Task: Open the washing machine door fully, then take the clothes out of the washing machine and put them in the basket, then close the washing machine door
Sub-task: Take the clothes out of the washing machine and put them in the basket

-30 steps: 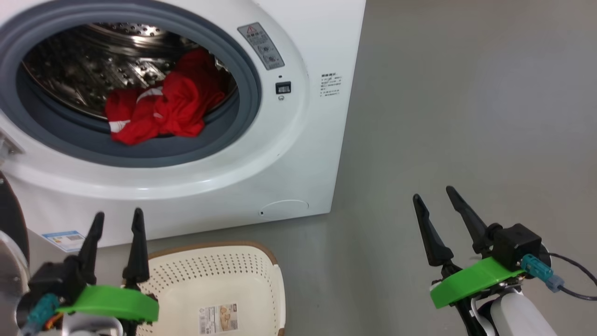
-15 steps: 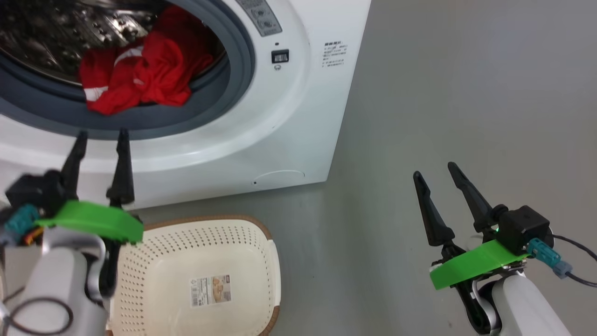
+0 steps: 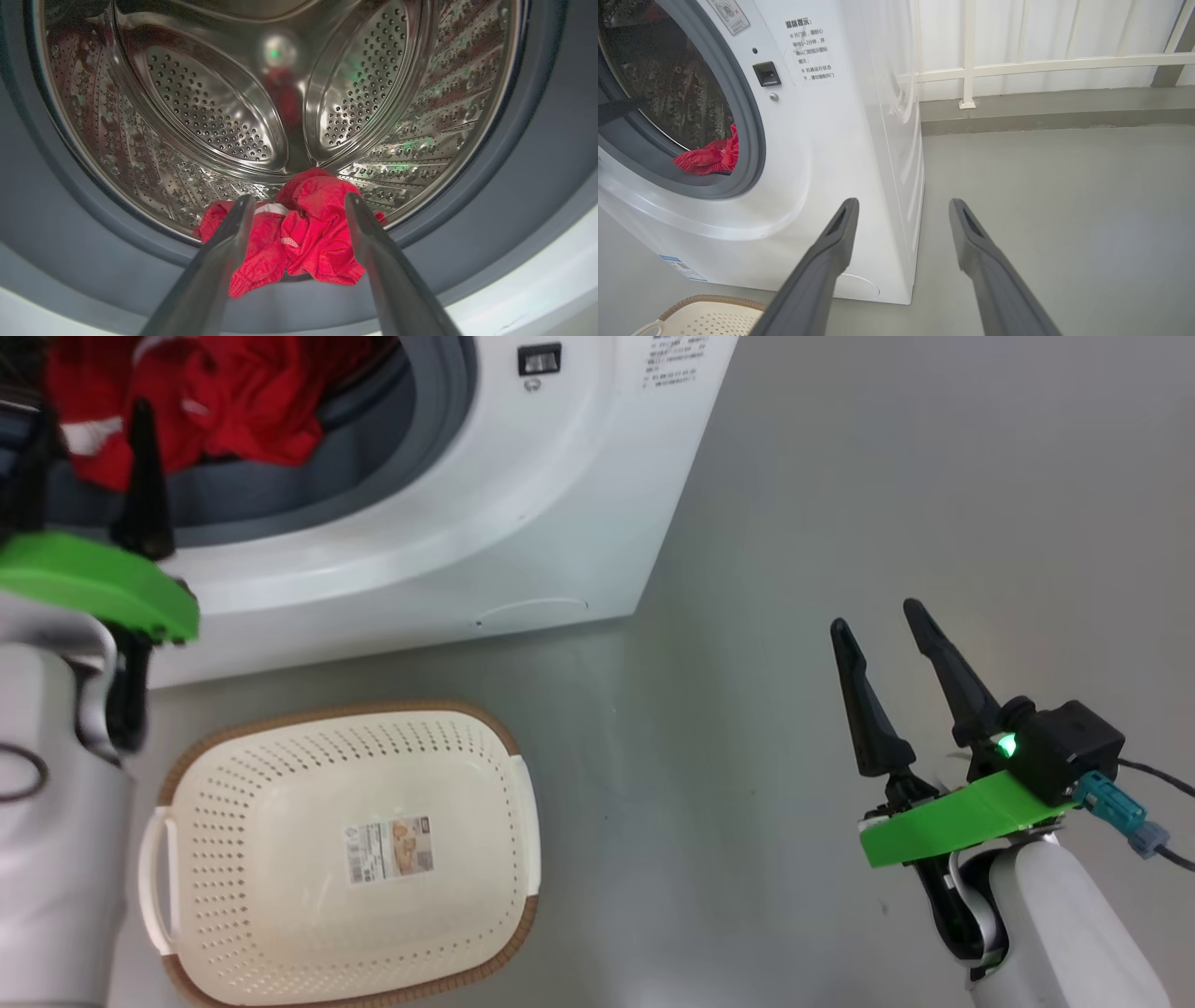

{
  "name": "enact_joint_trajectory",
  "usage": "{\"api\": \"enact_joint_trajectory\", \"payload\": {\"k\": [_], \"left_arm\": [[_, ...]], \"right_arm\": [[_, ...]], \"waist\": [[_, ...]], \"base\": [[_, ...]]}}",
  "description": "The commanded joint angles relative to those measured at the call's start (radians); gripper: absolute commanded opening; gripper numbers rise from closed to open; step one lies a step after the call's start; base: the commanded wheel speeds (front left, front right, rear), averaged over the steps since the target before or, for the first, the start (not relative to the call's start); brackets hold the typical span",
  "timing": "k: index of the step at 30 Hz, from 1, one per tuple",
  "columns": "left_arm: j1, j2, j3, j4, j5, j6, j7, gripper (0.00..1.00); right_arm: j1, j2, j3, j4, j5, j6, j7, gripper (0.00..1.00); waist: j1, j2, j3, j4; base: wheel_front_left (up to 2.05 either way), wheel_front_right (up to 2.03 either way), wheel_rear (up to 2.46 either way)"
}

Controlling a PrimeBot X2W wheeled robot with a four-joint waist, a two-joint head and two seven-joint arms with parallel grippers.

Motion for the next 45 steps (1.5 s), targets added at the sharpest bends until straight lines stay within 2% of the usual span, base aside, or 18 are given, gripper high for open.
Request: {"api": "enact_joint_trajectory", "payload": {"k": [1, 17, 25, 37, 45], "left_arm": [[-0.054, 0.055, 0.022, 0.009, -0.001, -0.013, -0.003, 1.0], [-0.392, 0.063, -0.007, 0.262, -0.046, -0.051, 0.048, 1.0], [-0.528, 0.07, -0.031, 0.343, -0.062, -0.061, 0.079, 1.0], [-0.624, 0.101, -0.067, 0.466, -0.075, -0.064, 0.168, 1.0], [-0.614, 0.098, -0.114, 0.534, -0.073, -0.066, 0.294, 1.0]], "right_arm": [[-0.019, 0.002, 0.017, -0.035, 0.014, 0.007, -0.006, 1.0], [-0.051, 0.002, 0.027, -0.069, 0.05, 0.007, -0.006, 1.0], [-0.055, 0.002, 0.034, -0.081, 0.067, 0.007, -0.006, 1.0], [-0.052, 0.002, 0.046, -0.095, 0.092, 0.007, -0.006, 1.0], [-0.055, 0.002, 0.038, -0.097, 0.09, 0.007, -0.006, 1.0]], "waist": [[0.0, 0.0, 0.06, -0.025], [0.0, 0.0, 0.202, -0.078], [0.0, 0.0, 0.249, -0.104], [0.0, 0.0, 0.288, -0.134], [0.0, 0.0, 0.296, -0.133]], "base": [[0.0, 0.0, 0.0], [0.0, 0.0, 0.0], [0.0, 0.0, 0.0], [0.0, 0.0, 0.0], [0.0, 0.0, 0.0]]}}
